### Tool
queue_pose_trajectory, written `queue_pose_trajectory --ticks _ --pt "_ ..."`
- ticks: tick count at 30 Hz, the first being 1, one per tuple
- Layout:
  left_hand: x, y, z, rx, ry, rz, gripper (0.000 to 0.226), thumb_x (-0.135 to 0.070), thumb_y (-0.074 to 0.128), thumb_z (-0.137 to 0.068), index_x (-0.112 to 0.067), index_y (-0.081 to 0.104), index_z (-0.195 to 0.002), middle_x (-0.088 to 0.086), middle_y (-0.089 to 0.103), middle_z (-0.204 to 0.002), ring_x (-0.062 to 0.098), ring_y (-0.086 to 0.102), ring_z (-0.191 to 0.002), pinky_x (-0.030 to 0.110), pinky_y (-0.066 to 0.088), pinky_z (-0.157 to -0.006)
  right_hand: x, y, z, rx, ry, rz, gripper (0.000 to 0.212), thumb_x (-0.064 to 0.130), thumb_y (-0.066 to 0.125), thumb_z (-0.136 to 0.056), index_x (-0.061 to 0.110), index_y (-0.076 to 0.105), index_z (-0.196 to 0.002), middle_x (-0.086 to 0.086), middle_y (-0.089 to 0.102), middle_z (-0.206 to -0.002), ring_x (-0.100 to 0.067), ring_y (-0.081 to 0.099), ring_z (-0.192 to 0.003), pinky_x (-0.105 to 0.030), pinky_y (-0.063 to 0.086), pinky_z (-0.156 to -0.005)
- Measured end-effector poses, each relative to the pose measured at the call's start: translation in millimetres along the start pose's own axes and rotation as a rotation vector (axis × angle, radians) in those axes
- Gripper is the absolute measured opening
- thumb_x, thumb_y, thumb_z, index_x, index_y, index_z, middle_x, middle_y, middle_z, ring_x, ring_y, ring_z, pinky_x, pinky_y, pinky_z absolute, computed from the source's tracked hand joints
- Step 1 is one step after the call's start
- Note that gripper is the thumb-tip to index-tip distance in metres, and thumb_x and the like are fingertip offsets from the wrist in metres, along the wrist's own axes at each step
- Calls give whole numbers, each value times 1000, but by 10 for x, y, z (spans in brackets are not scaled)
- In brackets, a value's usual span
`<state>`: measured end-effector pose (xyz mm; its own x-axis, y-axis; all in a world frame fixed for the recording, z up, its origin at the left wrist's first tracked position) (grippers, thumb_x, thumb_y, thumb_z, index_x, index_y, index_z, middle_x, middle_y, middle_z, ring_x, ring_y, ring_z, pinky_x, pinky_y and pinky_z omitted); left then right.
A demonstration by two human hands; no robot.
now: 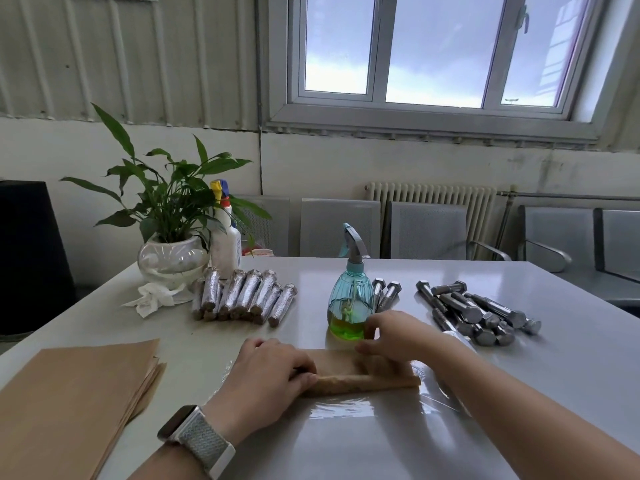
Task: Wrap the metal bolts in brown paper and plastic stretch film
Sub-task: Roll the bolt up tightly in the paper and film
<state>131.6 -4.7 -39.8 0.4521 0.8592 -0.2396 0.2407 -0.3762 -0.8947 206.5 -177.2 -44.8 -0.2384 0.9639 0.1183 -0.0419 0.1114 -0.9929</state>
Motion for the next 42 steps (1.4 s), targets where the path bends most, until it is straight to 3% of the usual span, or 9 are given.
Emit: queue_pose_trajectory --ticks 4,6,15,18,21,28,32,37,42 --pt "7 17 -2 22 0 -11 25 -56 48 -89 -43 64 -103 -27 52 -112 -1 39 -113 28 20 -93 -18 23 -5 29 -10 -14 28 51 62 -86 26 53 -93 -3 64 -113 -17 50 -84 -20 31 -55" --pt "12 28 -3 33 -3 -4 24 -56 48 -89 -43 64 -103 -29 46 -123 -1 33 -121 29 18 -97 -36 22 7 39 -9 -17 31 51 62 -86 27 54 -103 -2 63 -116 -20 54 -93 -22 33 -63" --pt "26 54 -3 51 4 5 23 -55 49 -89 -44 64 -102 -23 27 -149 3 11 -141 32 7 -109 154 71 53 201 -158 -101 31 47 73 -79 29 65 -102 17 52 -80 0 48 -69 -17 36 -55" --pt "9 38 -3 44 23 -3 24 -56 49 -88 -44 64 -102 -22 26 -151 3 7 -143 33 4 -111 280 29 64 161 -193 -61 12 35 72 -80 31 61 -82 16 52 -73 0 46 -64 -18 35 -54" --pt "-31 22 -1 31 54 -45 25 -57 49 -88 -43 64 -101 -22 25 -151 3 6 -143 32 -1 -111 324 -51 143 155 -217 -39 22 28 66 -79 27 49 -66 11 51 -68 -2 43 -60 -21 34 -53" --pt "-131 -51 -3 -30 116 -151 27 -57 49 -85 -41 66 -99 -21 42 -130 7 30 -130 34 6 -112 408 -101 402 13 -327 -23 15 26 63 -82 21 49 -81 8 50 -80 -14 46 -76 -10 28 -53" --pt "-157 -66 3 -44 129 -157 26 -56 50 -86 -41 66 -98 -22 44 -125 6 34 -125 33 8 -112 411 -77 398 -22 -287 -44 32 40 75 -69 29 57 -93 15 48 -82 -10 44 -77 -15 30 -54" --pt "-199 -92 13 -62 176 -152 23 -53 52 -85 -38 68 -94 -21 47 -122 6 38 -122 34 15 -108 425 -12 371 -43 -274 44 40 42 78 -65 26 42 -63 14 42 -61 0 37 -58 -24 25 -47" --pt "-300 -162 23 -107 285 -197 14 -46 62 -79 -34 70 -79 -21 63 -94 8 59 -92 31 32 -89 476 -28 465 -102 -293 89 30 41 73 -73 28 46 -72 13 44 -65 -14 43 -71 -25 23 -48"
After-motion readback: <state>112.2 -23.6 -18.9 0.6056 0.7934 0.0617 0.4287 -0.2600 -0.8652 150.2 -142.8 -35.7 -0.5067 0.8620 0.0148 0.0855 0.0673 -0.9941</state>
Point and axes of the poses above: each hand's wrist, its own z-axis away from the middle knuckle, its own y-axis out of the palm, x = y × z, the point moved 10 cm from there along -z, towards the middle knuckle
